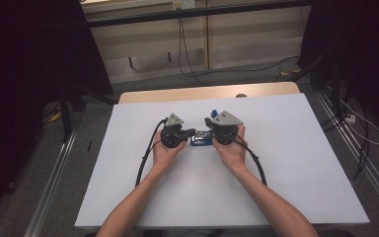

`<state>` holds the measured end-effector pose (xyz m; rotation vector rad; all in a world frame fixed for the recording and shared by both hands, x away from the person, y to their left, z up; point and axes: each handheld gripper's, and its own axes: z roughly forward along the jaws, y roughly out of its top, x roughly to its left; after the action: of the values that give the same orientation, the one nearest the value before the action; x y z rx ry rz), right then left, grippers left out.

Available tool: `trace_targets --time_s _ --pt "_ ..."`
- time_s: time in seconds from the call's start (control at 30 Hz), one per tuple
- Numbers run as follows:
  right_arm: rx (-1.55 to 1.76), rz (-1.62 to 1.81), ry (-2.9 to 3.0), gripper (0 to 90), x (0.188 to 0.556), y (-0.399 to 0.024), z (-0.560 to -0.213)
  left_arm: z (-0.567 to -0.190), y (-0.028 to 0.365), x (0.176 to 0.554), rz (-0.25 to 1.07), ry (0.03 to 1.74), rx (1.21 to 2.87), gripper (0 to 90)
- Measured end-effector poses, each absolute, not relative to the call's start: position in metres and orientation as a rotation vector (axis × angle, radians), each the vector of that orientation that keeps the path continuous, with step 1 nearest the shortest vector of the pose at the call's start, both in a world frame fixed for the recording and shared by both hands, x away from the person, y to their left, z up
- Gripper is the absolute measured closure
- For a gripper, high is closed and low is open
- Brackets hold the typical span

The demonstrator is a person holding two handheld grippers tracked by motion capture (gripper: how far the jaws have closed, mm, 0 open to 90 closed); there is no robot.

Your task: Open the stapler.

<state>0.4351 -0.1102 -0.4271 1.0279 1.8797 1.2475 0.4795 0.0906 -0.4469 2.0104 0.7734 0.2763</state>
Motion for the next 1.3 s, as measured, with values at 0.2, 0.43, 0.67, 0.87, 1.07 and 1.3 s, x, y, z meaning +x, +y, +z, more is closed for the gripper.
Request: trace_targets --time_s 0.2,0.43,0.67,0.87,1.07,1.3 --pt "1.038 1.244 1.876 90.0 0.435 -0.113 -0.426 -0.447 0.091 0.48 0.278 0.773 2.013 90.0" --pt "1.044 1.252 1.872 90.0 0.434 -0.117 -0.424 -0.447 0.091 0.48 0.277 0.772 2.012 90.0" --pt "1.056 1.264 1.868 90.0 0.434 -0.118 -0.424 -0.447 0.091 0.48 0.28 0.769 2.016 90.0" --pt "1.059 1.255 1.858 90.0 0.434 -0.122 -0.423 -0.447 0.091 0.48 0.283 0.765 2.019 90.0" --pt "1.062 1.267 1.861 90.0 0.433 -0.124 -0.422 -0.446 0.09 0.479 0.294 0.756 2.025 90.0" --pt "1.064 1.253 1.864 90.0 0.433 -0.129 -0.421 -0.446 0.091 0.48 0.289 0.757 2.025 90.0"
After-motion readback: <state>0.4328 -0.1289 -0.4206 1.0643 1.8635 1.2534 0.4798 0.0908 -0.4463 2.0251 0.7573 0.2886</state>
